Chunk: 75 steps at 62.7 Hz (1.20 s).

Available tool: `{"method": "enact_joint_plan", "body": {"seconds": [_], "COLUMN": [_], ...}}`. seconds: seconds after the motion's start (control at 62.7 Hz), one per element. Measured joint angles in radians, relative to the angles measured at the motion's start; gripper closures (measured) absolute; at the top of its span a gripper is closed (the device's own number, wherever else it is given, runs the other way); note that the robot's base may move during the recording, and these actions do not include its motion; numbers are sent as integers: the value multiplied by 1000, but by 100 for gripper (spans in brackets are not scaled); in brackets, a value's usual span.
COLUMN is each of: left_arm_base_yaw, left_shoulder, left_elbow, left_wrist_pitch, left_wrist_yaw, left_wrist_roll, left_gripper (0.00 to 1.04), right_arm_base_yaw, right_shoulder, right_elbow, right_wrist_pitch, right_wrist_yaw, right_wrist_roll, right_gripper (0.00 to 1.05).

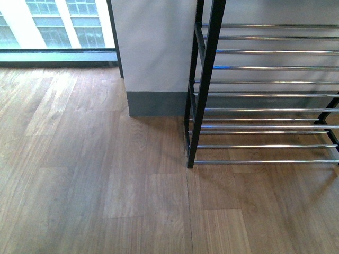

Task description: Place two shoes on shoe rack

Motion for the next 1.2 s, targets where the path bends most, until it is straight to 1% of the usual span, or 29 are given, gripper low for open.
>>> {"method": "enact_joint_plan", "body": {"seconds": [0.064,0.096,0.112,0.144,0.16,0.191,0.223,0.239,0.447,0.479,0.638,0.67,0.734,0.829,1.196], "left_arm_base_yaw": [0,0,0,0,0,0,0,0,0,0,0,0,0,0,0], "left_shoulder": [0,0,0,0,0,0,0,0,0,0,0,0,0,0,0], "left_elbow": [0,0,0,0,0,0,0,0,0,0,0,0,0,0,0], "left_wrist_pitch": [0,0,0,0,0,0,0,0,0,0,0,0,0,0,0], "left_wrist_yaw": [0,0,0,0,0,0,0,0,0,0,0,0,0,0,0], "left_wrist_roll": [0,0,0,0,0,0,0,0,0,0,0,0,0,0,0], "left_gripper": [103,103,103,103,103,103,103,103,103,103,103,103,103,103,103], "right_arm_base_yaw": [0,-4,-10,-13,-13,-7,-1,6,66,77,113,121,177,220,224], "right_shoulder": [-1,-8,-17,-28,-40,-61,-75,-87,-173,-190,-250,-262,-287,-324,-460], "right_elbow": [0,6,22,34,41,39,29,16,-116,-135,-199,-211,-234,-262,-337], "right_wrist_pitch": [2,-20,-80,-146,-204,-278,-313,-334,-335,-331,-325,-325,-326,-329,-389], "right_wrist_yaw": [-1,-27,-73,-108,-132,-156,-159,-158,-102,-96,-61,-50,27,38,46], "right_wrist_roll": [9,6,-6,-17,-24,-33,-39,-42,-61,-63,-64,-70,-68,-68,-68], "right_gripper": [9,11,14,17,21,26,29,33,66,73,100,103,103,103,103]}}
